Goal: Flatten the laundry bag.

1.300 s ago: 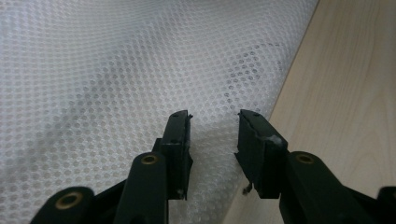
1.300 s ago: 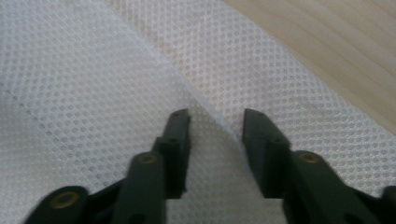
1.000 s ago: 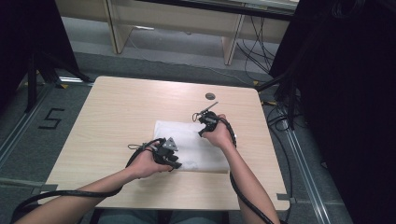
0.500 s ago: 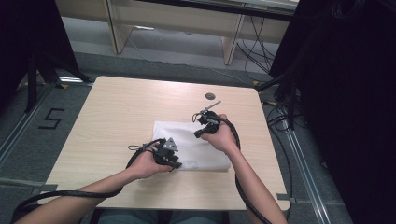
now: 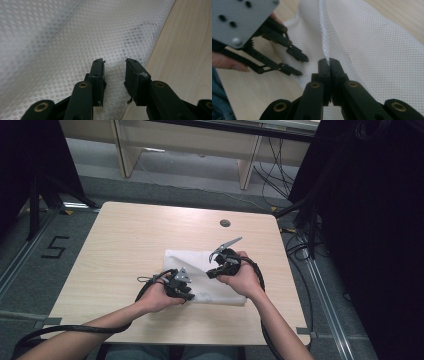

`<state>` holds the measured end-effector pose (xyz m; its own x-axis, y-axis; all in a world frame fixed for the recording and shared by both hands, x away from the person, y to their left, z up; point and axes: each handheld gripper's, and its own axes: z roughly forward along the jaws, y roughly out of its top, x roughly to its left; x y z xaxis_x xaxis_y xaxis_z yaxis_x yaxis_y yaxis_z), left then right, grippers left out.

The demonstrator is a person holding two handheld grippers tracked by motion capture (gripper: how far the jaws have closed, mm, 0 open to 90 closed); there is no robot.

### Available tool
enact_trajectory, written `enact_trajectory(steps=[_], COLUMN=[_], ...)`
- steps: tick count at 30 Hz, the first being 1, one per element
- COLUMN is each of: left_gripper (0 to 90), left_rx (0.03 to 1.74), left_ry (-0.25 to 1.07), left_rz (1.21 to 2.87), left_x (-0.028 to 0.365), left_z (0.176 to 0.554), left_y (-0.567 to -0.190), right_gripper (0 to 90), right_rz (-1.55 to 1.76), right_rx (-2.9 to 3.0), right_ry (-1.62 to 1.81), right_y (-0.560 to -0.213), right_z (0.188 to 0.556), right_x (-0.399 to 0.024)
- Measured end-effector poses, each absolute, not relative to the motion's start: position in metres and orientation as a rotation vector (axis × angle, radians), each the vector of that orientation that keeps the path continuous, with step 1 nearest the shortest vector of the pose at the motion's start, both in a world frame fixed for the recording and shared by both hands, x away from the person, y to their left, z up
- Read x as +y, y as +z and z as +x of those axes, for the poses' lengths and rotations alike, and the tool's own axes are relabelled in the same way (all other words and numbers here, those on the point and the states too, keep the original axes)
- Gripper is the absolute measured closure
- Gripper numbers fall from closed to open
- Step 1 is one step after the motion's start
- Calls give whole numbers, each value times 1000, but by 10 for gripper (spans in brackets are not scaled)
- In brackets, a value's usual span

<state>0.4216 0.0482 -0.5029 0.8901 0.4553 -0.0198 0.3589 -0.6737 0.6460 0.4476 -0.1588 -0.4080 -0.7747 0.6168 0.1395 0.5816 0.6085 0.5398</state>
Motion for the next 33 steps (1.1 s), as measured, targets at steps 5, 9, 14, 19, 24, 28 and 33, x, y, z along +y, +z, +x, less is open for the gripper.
enact_trajectory(steps=[5, 9, 14, 19, 24, 28, 33], left_gripper=[662, 646, 661, 734, 815, 859, 876], left_rx=[570, 550, 541, 490, 568, 574, 561], left_ry=[204, 222, 216, 164, 110, 122, 153], left_rz=[2380, 2389, 2392, 2392, 2377, 2368, 2392], left_x=[47, 46, 45, 39, 37, 37, 38], left_z=[419, 417, 410, 398, 405, 408, 412], left_y=[-503, -500, -492, -481, -498, -499, -500], right_gripper=[896, 895, 895, 894, 895, 895, 897], right_rz=[1049, 1046, 1053, 1045, 1078, 1086, 1056], right_rx=[2763, 2757, 2730, 2712, 2676, 2689, 2677], right_ry=[920, 933, 946, 962, 973, 1008, 1036], right_y=[-406, -409, -410, -409, -407, -402, -398], right_z=[434, 434, 433, 435, 434, 429, 426], right_x=[-161, -163, -165, -166, -166, -165, -163])
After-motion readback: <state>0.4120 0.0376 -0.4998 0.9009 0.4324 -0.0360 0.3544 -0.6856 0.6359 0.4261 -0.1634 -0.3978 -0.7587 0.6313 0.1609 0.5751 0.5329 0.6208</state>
